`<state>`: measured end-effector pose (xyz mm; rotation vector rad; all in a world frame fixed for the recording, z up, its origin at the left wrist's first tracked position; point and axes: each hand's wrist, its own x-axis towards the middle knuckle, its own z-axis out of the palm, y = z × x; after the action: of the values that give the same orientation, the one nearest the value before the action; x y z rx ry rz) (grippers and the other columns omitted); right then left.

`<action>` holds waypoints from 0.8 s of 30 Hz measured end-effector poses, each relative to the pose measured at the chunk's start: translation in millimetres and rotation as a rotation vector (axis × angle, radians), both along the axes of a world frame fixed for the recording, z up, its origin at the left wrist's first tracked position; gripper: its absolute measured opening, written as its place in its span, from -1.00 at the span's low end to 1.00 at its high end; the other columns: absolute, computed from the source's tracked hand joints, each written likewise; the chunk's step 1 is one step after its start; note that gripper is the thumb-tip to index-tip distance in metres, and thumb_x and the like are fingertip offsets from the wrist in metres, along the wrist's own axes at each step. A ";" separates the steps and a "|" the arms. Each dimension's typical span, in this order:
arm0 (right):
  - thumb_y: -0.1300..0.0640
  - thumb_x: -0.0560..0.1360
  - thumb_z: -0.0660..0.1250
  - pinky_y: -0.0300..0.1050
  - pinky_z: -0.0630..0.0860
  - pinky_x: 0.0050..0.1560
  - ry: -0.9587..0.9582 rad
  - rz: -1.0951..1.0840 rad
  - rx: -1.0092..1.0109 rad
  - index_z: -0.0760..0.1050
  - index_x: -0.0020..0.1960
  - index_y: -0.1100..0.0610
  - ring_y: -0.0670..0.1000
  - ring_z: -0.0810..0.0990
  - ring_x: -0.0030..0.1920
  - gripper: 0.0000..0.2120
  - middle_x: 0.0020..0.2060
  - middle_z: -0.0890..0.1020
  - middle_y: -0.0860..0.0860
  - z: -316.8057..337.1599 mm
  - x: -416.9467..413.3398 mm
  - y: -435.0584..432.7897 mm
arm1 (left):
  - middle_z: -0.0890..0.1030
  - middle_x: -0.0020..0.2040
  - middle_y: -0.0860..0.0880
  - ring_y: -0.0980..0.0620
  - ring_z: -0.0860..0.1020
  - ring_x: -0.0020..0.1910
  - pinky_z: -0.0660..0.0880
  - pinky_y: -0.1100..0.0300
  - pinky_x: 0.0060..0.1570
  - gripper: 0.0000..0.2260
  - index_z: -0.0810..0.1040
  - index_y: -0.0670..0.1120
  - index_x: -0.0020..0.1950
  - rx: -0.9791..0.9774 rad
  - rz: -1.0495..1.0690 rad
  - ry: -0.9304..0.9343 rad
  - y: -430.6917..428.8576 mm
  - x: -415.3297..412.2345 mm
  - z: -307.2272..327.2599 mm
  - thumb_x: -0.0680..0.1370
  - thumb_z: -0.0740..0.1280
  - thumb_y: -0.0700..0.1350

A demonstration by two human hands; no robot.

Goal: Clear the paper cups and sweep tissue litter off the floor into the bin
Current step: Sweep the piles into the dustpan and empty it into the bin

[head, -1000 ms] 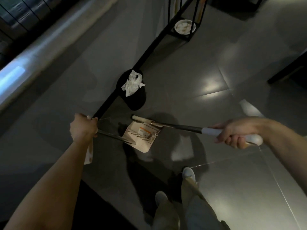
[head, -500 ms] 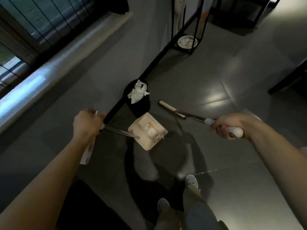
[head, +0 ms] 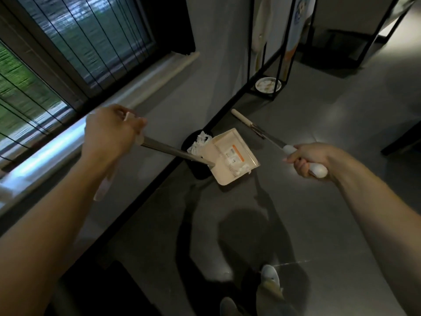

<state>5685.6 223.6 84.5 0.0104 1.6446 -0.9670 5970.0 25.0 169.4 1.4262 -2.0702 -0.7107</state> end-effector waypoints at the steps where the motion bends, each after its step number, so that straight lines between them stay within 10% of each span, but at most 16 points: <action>1: 0.36 0.57 0.19 -0.42 0.20 -0.74 0.005 0.004 -0.011 0.32 0.40 0.20 -0.20 0.24 -0.73 -0.59 -0.69 0.29 -0.05 -0.1 -1.4 -3.1 | 0.59 -0.25 -0.03 0.07 0.52 -0.38 0.41 0.22 -0.42 -0.84 0.53 -0.06 0.00 -0.017 0.003 0.014 -1.2 -1.0 3.8 0.52 0.38 -0.01; 12: 0.39 0.53 0.26 -0.39 0.23 -0.69 0.096 -0.013 -0.200 0.28 0.43 0.05 -0.19 0.28 -0.68 -0.47 -0.64 0.35 -0.06 -35.4 16.8 -15.7 | 0.59 0.14 -0.20 -0.18 0.55 0.08 0.44 0.02 0.01 -0.63 0.49 -0.14 0.25 -0.339 0.019 -0.159 -2.0 7.4 3.2 0.53 0.33 0.04; 18: 0.39 0.53 0.25 -0.37 0.20 -0.67 0.102 -0.041 -0.248 0.22 0.48 0.00 -0.19 0.26 -0.67 -0.40 -0.45 0.29 0.03 -54.1 30.6 -13.1 | 0.65 -0.16 -0.26 -0.34 0.61 -0.21 0.52 -0.09 -0.26 -0.68 0.52 -0.18 0.18 -0.609 -0.147 -0.425 -11.4 22.5 -30.7 0.55 0.33 0.00; 24: 0.37 0.52 0.29 -0.35 0.20 -0.67 0.159 0.014 -0.195 0.20 0.51 0.01 -0.14 0.25 -0.62 -0.36 -0.44 0.31 0.05 -69.7 36.8 -4.3 | 0.64 -0.34 -0.17 -0.10 0.55 -0.59 0.39 0.21 -0.67 -0.74 0.45 -0.16 0.04 -0.691 -0.491 -0.650 -4.9 35.7 -92.9 0.46 0.19 -0.03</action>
<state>5722.4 219.2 14.8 -0.2147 1.6857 -1.1374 6005.7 20.1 76.5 0.7976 -2.8052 0.3784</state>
